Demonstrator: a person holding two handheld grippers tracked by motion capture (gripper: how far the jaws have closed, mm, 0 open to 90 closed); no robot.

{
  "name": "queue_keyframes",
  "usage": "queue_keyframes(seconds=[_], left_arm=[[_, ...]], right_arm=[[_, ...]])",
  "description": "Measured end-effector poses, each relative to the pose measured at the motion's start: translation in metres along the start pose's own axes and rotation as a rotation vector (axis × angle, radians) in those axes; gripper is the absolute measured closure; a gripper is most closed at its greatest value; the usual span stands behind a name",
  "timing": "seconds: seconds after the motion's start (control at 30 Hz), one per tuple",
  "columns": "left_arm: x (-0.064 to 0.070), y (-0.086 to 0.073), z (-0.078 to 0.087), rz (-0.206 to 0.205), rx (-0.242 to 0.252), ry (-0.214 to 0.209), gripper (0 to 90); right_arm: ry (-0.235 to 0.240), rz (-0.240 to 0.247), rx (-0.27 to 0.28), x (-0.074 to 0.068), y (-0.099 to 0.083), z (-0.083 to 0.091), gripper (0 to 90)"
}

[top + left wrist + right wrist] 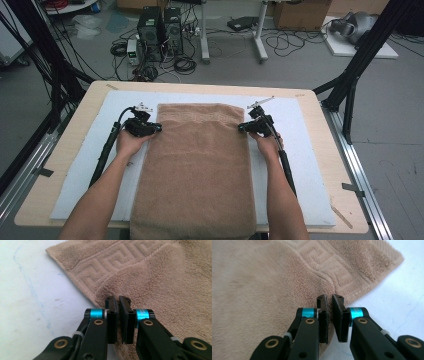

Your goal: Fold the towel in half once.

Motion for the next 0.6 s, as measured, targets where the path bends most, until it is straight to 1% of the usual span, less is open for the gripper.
queue_keyframes(seconds=[0.03,0.1,0.2,0.27,0.33,0.4,0.47,0.5,0.53,0.57,0.6], left_arm=[[-0.001,0.002,0.003,0.01,0.011,-0.007,85.2],[-0.004,0.005,0.009,0.009,0.035,-0.011,85.4],[-0.003,0.01,0.018,0.017,0.061,-0.03,85.5],[0.001,0.012,0.023,-0.013,0.06,-0.038,85.6],[0.004,0.015,0.03,-0.046,0.061,-0.041,85.7],[0.006,0.018,0.037,-0.054,0.071,-0.05,85.7],[0.007,0.02,0.046,-0.064,0.081,-0.067,85.7],[0.009,0.021,0.051,-0.069,0.092,-0.08,85.8],[0.012,0.02,0.055,-0.087,0.089,-0.086,85.7],[0.015,0.019,0.061,-0.1,0.087,-0.092,85.7],[0.018,0.018,0.066,-0.099,0.087,-0.103,85.8]], right_arm=[[0.004,-0.002,0.011,0.0,0.002,0.004,83.9],[0.015,0.003,0.036,0.0,0.007,0.011,84.0],[0.033,0.025,0.047,-0.001,0.013,0.022,84.1],[0.053,0.027,0.055,-0.001,0.014,0.029,84.1],[0.071,0.018,0.057,-0.003,0.015,0.034,84.1],[0.093,0.02,0.06,-0.007,0.017,0.041,84.1],[0.117,0.027,0.076,-0.012,0.019,0.05,84.1],[0.124,0.042,0.077,-0.014,0.02,0.054,84.1],[0.13,0.049,0.073,-0.017,0.02,0.06,84.1],[0.145,0.05,0.081,-0.02,0.02,0.065,84.1],[0.161,0.05,0.078,-0.024,0.019,0.069,84.1]])
Point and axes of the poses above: each handheld gripper's, and its own axes: z roughly backward along the jaws, y roughly out of its top, x roughly to its right, the point moved 2 cm from there along -z, roughly forward along the jaws, and after that the axes turned 10 degrees about x, right-handed, at the moved point
